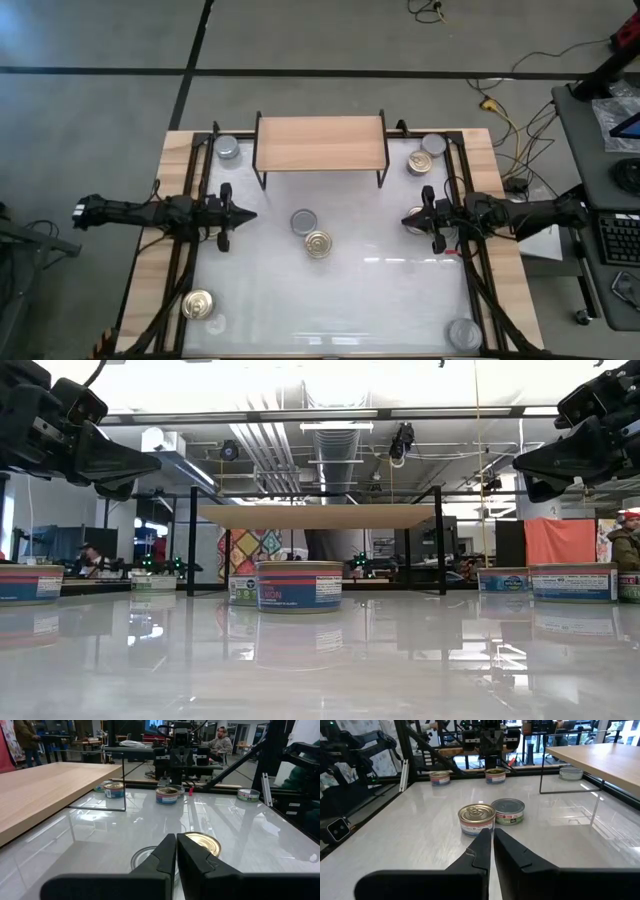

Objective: Stack canned seafood by type on shelf

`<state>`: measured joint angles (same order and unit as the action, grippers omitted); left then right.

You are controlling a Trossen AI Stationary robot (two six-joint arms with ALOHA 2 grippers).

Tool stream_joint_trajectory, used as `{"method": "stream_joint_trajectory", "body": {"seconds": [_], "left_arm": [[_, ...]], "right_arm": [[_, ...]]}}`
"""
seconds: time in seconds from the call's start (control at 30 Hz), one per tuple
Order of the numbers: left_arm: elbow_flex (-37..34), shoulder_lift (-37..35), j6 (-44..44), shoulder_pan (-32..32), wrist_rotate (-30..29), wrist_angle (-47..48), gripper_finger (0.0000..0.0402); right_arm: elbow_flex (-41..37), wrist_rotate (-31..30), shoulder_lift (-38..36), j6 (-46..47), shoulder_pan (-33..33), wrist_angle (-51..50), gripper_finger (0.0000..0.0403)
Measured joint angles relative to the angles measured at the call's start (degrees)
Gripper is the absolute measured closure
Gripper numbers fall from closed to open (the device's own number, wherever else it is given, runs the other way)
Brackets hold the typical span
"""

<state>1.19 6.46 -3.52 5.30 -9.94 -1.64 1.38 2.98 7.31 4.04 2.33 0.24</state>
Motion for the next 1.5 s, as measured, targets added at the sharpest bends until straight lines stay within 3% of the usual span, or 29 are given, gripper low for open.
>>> {"method": "stream_joint_trajectory", "body": {"seconds": [1.5], "left_arm": [[0.0,0.0,0.0,0.0,0.0,0.0,0.0401]], "right_arm": [[0.0,-0.5,0.0,-2.0,0.0,1.7,0.039]]}}
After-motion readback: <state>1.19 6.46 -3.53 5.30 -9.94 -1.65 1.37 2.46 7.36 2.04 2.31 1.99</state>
